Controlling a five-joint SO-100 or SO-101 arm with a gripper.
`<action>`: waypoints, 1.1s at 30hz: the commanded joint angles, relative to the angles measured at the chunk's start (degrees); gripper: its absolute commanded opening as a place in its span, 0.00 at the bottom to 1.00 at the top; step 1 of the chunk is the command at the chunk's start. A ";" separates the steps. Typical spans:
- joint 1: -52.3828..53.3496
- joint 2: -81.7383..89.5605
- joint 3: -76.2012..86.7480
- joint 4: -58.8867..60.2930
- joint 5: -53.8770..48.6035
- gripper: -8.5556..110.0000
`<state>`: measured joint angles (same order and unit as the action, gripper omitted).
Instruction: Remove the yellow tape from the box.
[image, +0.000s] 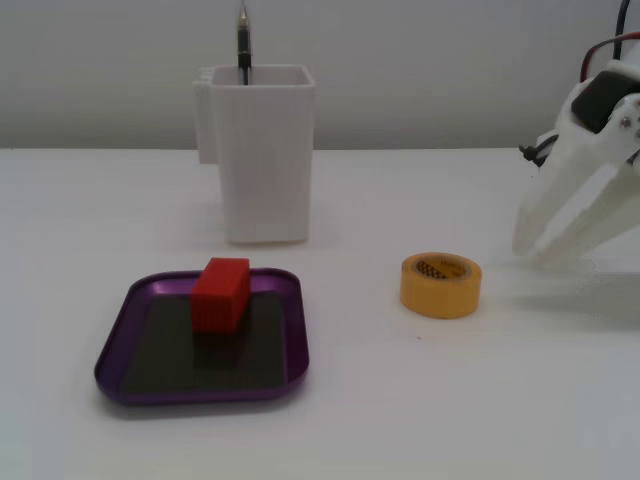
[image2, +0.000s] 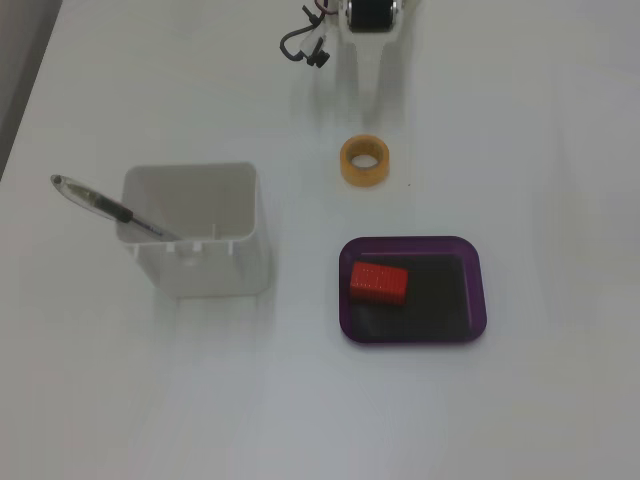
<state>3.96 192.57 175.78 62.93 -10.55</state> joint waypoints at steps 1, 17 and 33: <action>-0.18 2.46 0.26 0.09 0.53 0.07; -0.53 2.46 0.26 -0.53 -0.26 0.07; -0.53 2.46 0.26 -0.53 -0.26 0.07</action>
<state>3.69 192.57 175.78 62.93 -10.63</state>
